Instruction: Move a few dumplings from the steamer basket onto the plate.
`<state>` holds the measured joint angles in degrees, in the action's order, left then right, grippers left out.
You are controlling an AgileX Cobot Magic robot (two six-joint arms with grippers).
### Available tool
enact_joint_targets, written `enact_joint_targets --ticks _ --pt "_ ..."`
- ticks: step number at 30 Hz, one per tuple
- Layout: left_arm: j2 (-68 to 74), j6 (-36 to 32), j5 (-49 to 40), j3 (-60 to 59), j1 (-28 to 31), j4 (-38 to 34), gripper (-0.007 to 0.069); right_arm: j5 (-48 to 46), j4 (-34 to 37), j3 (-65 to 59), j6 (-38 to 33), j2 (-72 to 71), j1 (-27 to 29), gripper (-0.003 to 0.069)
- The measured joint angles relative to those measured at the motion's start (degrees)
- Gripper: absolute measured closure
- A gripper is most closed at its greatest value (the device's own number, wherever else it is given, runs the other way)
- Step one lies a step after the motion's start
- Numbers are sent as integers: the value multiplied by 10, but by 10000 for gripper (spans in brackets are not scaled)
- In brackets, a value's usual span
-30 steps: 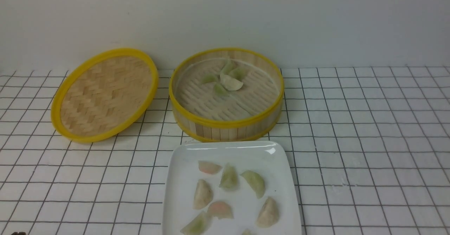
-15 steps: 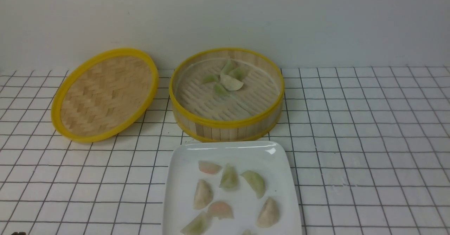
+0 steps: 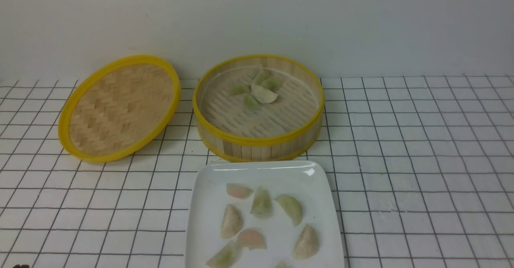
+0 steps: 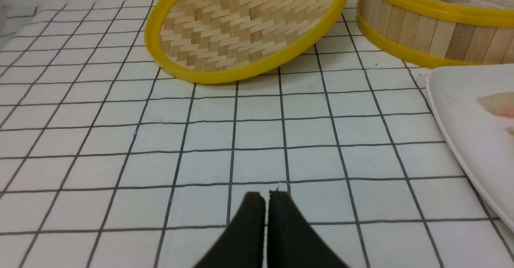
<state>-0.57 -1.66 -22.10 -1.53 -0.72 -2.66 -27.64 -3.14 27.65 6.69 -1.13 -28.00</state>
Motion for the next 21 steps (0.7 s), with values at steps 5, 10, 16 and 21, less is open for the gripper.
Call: enact_joint_targets --ticks 5,10,16,21 --pt "0 0 0 0 0 0 631 -2 0 -98 -1 0 125 673" --pt "0 0 0 0 0 0 631 1 0 -218 -3 0 248 673" --pt "0 0 0 0 0 0 631 45 -1 -287 -3 2 286 673" --pt "0 0 0 0 0 0 631 48 0 -287 -3 2 286 673"
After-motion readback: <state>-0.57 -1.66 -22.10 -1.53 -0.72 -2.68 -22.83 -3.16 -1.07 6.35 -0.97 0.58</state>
